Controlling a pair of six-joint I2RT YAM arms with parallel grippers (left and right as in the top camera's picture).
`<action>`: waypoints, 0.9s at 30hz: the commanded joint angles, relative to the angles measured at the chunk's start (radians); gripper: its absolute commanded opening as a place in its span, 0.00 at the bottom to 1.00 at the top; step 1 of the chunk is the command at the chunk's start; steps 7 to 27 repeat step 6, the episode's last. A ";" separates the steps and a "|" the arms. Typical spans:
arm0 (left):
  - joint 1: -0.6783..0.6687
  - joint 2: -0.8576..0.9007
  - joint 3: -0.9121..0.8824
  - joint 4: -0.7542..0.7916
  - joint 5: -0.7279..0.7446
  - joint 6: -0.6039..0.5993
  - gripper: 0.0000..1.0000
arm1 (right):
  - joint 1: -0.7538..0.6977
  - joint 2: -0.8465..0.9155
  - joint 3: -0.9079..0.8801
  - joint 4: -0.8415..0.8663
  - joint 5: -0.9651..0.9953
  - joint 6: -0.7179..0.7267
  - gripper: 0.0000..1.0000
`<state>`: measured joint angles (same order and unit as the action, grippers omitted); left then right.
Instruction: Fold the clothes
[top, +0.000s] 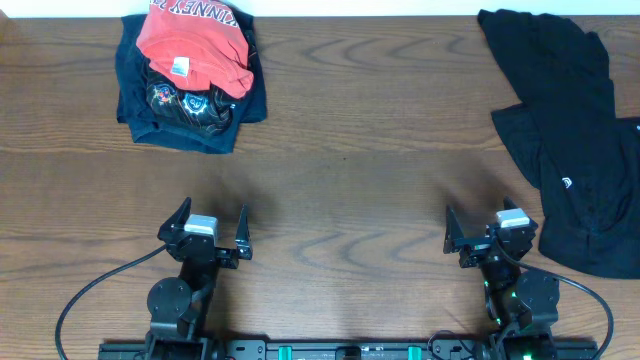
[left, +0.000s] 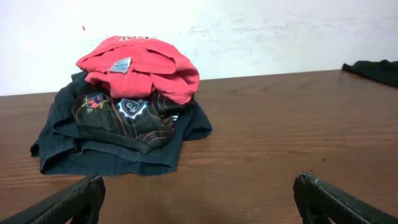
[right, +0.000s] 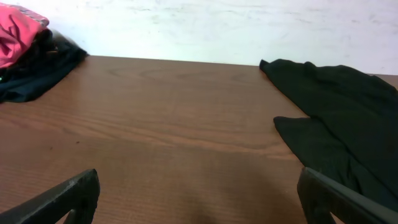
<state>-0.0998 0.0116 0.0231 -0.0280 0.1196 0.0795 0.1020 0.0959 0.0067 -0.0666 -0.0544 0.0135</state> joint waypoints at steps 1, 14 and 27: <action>0.005 -0.006 -0.019 -0.031 -0.004 0.010 0.98 | -0.010 -0.004 -0.001 -0.003 0.002 -0.011 0.99; 0.005 -0.006 -0.019 -0.031 -0.004 0.010 0.98 | -0.010 -0.004 -0.001 -0.003 0.002 -0.011 0.99; 0.005 -0.006 -0.019 -0.031 -0.004 0.010 0.98 | -0.010 -0.004 -0.001 -0.003 0.002 -0.011 0.99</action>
